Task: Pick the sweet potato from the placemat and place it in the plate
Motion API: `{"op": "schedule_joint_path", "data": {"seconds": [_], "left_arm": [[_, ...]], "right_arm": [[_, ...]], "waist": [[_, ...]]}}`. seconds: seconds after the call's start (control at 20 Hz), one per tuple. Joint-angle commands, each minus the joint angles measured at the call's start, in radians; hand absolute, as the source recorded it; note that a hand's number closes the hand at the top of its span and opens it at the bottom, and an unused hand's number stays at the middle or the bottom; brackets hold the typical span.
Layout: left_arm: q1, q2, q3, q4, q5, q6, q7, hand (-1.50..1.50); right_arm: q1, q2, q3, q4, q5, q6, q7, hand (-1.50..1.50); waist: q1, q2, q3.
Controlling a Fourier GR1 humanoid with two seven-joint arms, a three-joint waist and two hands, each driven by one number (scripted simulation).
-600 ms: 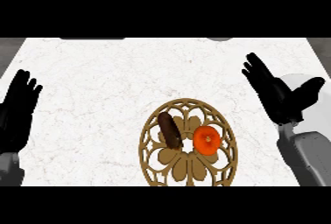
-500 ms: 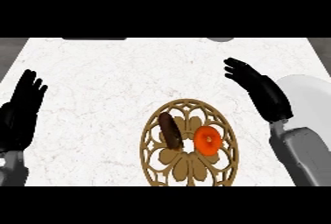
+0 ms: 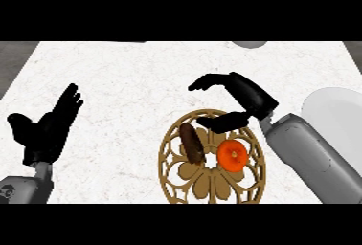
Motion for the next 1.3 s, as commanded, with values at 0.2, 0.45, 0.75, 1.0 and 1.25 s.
{"op": "schedule_joint_path", "data": {"seconds": [0.2,0.45,0.75,1.0,1.25], "left_arm": [[-0.019,-0.045,-0.006,0.109,-0.030,-0.024,-0.062,0.00],[-0.020,-0.037,0.004,0.098,-0.038,-0.041,-0.033,0.00],[-0.044,-0.008,0.052,0.114,-0.028,-0.092,-0.016,0.00],[-0.027,-0.062,0.037,0.090,-0.057,-0.039,-0.008,0.00],[0.008,-0.087,0.016,0.066,-0.089,-0.034,-0.014,0.00]], "right_arm": [[-0.088,-0.032,0.111,0.174,0.153,0.203,-0.207,-1.50],[-0.087,-0.026,0.180,0.139,0.278,0.244,-0.159,-1.50],[-0.169,0.060,0.167,0.100,0.343,0.346,0.014,-1.50],[-0.175,0.119,0.214,0.053,0.377,0.464,0.184,-1.50],[-0.214,0.132,0.229,0.075,0.471,0.531,0.204,-1.50]], "waist": [[-0.030,-0.004,0.006],[-0.040,-0.010,0.006],[-0.037,-0.010,0.006],[-0.037,-0.013,0.006],[-0.032,-0.012,0.007]]}}
